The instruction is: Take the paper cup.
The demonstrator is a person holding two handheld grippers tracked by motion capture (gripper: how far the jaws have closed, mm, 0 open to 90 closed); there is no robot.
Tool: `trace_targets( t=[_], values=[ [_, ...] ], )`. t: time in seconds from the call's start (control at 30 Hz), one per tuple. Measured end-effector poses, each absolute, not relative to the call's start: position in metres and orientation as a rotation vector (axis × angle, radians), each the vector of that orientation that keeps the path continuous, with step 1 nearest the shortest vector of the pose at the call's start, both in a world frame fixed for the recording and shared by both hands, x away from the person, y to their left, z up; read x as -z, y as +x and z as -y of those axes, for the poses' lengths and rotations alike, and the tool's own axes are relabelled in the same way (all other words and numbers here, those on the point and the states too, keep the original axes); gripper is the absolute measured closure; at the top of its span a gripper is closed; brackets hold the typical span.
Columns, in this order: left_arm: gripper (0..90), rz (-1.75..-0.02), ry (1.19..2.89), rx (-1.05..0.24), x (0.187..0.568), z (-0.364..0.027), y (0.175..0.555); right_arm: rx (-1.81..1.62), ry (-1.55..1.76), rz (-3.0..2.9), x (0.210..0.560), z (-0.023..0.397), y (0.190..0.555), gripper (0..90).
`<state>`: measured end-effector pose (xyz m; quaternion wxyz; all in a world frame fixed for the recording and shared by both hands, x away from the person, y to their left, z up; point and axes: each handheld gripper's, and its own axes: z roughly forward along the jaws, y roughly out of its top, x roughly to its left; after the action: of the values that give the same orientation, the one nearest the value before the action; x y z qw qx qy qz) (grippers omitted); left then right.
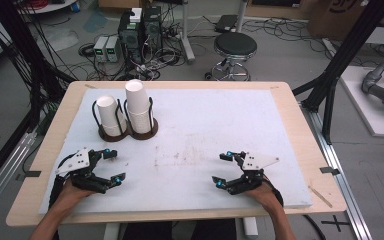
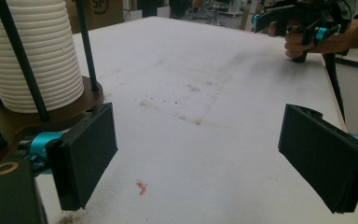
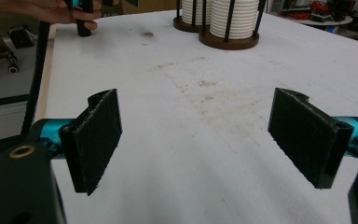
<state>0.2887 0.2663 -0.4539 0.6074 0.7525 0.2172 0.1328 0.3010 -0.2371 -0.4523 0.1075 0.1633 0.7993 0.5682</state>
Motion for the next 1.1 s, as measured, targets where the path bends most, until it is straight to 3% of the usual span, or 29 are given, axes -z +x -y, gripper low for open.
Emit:
trace_targets(
  t=[0.67,1.1],
  values=[
    [11.3,-0.55,1.744,-0.275,0.451,-0.267,0.294,-1.684,0.508,-2.357,0.452,0.238,0.302,17.9],
    [11.3,-0.489,1.742,-0.286,0.411,-0.276,0.305,-1.686,0.507,-2.357,0.452,0.238,0.303,18.0]
  ],
)
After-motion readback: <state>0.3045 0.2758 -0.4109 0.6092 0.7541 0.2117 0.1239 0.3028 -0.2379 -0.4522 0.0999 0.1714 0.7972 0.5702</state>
